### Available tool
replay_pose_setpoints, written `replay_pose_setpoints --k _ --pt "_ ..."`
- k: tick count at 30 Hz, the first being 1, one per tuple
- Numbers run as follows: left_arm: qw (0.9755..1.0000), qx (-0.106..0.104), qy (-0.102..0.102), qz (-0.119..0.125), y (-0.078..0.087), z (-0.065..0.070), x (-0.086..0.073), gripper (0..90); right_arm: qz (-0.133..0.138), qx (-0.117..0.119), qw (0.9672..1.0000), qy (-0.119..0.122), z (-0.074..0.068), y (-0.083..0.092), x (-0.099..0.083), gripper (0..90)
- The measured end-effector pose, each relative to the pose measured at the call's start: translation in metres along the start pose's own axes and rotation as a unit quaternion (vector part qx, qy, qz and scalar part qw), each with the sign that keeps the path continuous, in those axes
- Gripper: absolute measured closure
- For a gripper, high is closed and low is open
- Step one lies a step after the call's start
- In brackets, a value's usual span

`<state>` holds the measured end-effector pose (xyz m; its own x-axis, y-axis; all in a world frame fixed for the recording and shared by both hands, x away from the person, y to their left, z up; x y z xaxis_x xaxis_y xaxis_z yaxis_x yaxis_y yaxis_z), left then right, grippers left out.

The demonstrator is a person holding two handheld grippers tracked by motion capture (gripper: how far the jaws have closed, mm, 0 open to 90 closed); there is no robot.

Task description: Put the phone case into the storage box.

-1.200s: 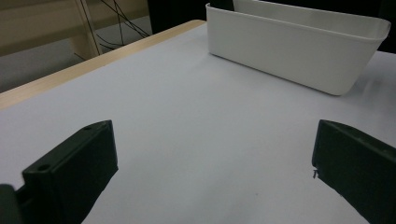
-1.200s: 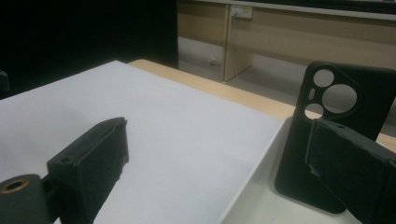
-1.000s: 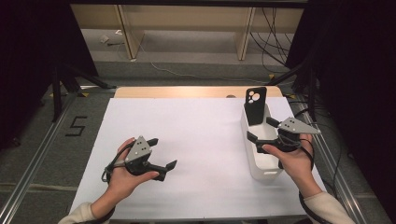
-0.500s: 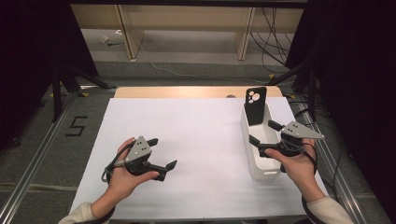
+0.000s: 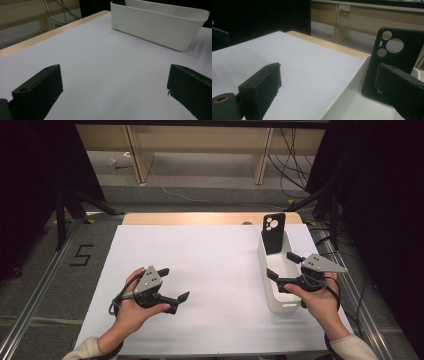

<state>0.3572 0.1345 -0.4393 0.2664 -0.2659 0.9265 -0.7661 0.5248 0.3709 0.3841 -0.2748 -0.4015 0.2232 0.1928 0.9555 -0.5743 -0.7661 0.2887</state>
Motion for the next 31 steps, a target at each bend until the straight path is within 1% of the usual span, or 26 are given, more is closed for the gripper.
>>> replay_pose_setpoints --k 13,26,31 --pt "1.0 0.0 0.0 0.0 0.0001 0.0001 0.0 0.0 0.002 0.002 1.0 -0.002 -0.0022 0.0057 -0.0053 8.1" --pt "1.0 0.0 -0.003 0.001 -0.0001 0.0001 0.0003 0.0 0.004 0.004 1.0 -0.001 -0.0033 0.0065 -0.0068 8.1" --pt "1.0 -0.001 0.001 0.0 -0.0006 0.0001 0.0002 0.0 0.004 0.005 1.0 -0.001 -0.003 0.0061 -0.0068 8.1"
Point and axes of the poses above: each handheld gripper's, and its own axes: y roughly backward along the jaws, x roughly out of its top, z roughly to its right, the point moved 2 cm from there along -y, roughly forward along the jaws, and after that the axes turned 13 degrees about x, right-handed, at the moved point
